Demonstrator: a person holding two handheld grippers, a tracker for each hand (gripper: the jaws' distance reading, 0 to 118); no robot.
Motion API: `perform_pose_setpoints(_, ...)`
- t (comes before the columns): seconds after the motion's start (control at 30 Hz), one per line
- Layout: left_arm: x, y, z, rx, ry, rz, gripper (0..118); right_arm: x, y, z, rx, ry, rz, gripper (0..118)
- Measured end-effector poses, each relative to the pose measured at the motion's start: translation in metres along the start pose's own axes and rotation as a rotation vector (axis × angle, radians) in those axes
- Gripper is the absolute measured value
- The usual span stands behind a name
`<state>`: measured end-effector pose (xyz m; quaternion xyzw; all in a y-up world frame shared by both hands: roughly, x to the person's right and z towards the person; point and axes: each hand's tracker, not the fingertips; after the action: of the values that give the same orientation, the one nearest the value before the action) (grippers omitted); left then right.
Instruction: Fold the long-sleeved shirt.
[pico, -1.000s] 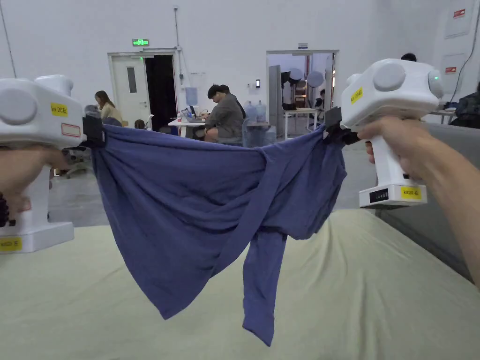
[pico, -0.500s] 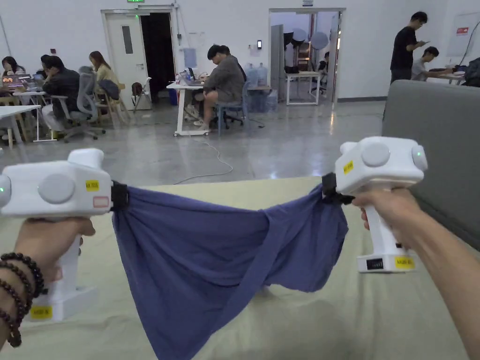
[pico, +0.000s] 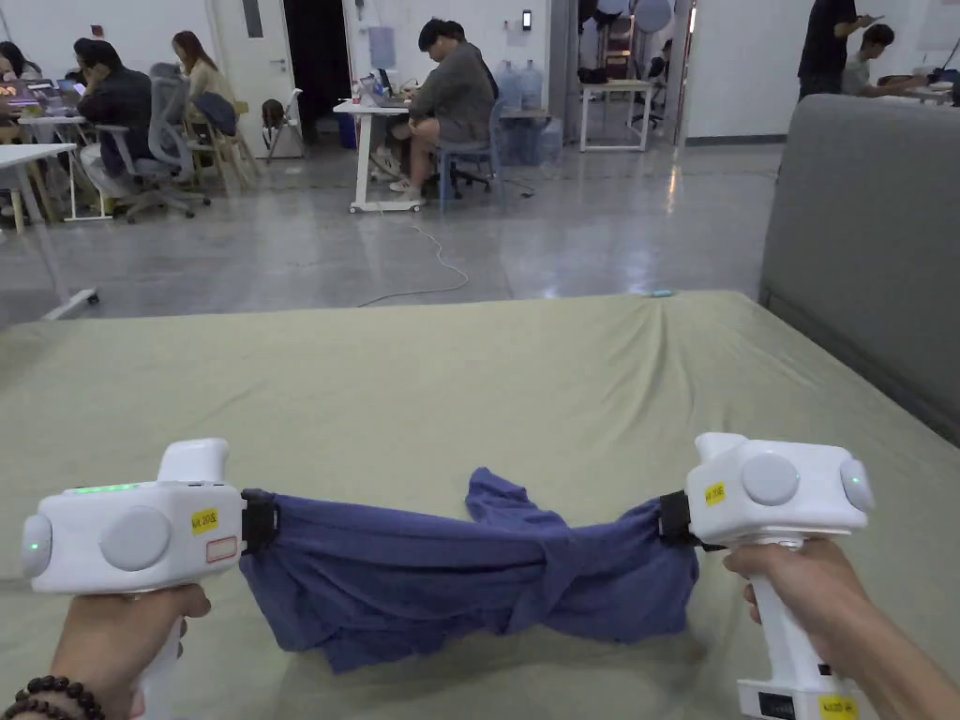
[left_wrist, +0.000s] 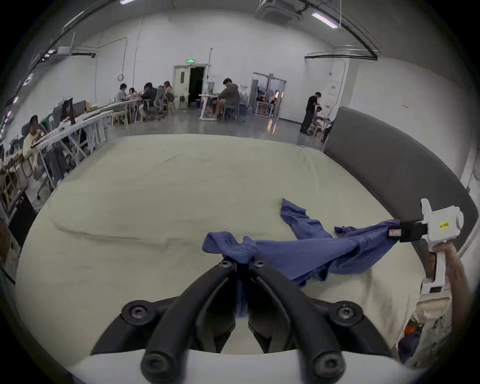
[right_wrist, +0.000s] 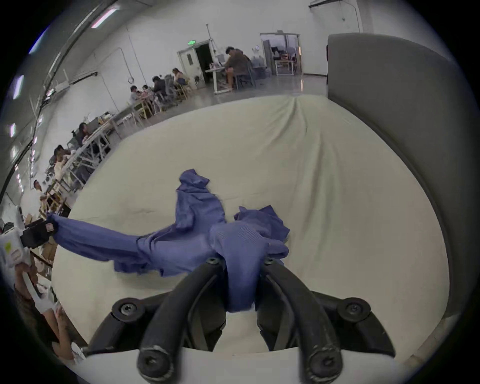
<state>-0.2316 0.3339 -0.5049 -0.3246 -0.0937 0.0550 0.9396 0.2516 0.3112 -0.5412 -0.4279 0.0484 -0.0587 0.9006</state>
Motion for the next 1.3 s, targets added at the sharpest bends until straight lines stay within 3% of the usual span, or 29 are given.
perform_pose_setpoints(0.17,0.016,-0.080,0.046,-0.130,0.013,-0.098,0,0.002,-0.070,0.038,-0.047,0.013,0.070,14)
perform_pose_setpoints(0.4,0.002,-0.206,0.059,-0.354,-0.044,-0.064,0,0.012,-0.187,0.038,-0.242,0.013,0.142,14)
perform_pose_setpoints(0.6,-0.004,-0.234,0.053,-0.348,-0.046,-0.016,0,0.019,-0.220,0.010,-0.307,0.010,0.135,15)
perform_pose_setpoints(0.63,-0.004,-0.232,0.054,-0.332,-0.045,-0.003,5,0.019,-0.217,0.015,-0.303,0.014,0.136,32)
perform_pose_setpoints(0.7,-0.003,-0.225,0.064,-0.284,-0.048,0.018,11,0.020,-0.208,0.026,-0.297,0.021,0.135,39)
perform_pose_setpoints(0.73,-0.003,-0.221,0.068,-0.269,-0.048,0.019,16,0.020,-0.206,0.033,-0.288,0.001,0.143,48)
perform_pose_setpoints(0.77,-0.002,-0.214,0.073,-0.270,-0.043,0.013,42,0.020,-0.203,0.044,-0.267,-0.033,0.172,77)
perform_pose_setpoints(0.8,0.000,-0.208,0.080,-0.272,-0.042,0.012,77,0.021,-0.199,0.057,-0.236,-0.035,0.184,102)
perform_pose_setpoints(0.83,0.000,-0.203,0.086,-0.267,-0.045,0.011,107,0.022,-0.195,0.070,-0.191,-0.032,0.193,110)
perform_pose_setpoints(0.87,0.000,-0.197,0.092,-0.235,-0.064,0.012,112,0.023,-0.190,0.082,-0.154,-0.027,0.192,110)
perform_pose_setpoints(0.97,0.009,-0.180,0.108,-0.189,-0.081,0.008,111,0.024,-0.180,0.112,-0.092,-0.024,0.131,107)
perform_pose_setpoints(1.0,0.013,-0.176,0.108,-0.190,-0.060,-0.004,109,0.024,-0.179,0.119,-0.075,-0.025,0.106,94)
perform_pose_setpoints(1.03,0.016,-0.175,0.109,-0.186,-0.032,-0.024,86,0.025,-0.178,0.121,-0.060,-0.022,0.101,50)
perform_pose_setpoints(1.07,0.015,-0.177,0.106,-0.174,-0.027,-0.057,42,0.024,-0.177,0.122,-0.070,-0.023,0.110,7)
perform_pose_setpoints(1.1,0.017,-0.178,0.103,-0.170,-0.012,-0.077,0,0.023,-0.179,0.122,-0.066,-0.033,0.111,0)
perform_pose_setpoints(1.3,0.014,-0.187,0.090,-0.186,0.000,-0.057,4,0.021,-0.189,0.118,-0.085,-0.028,0.121,0)
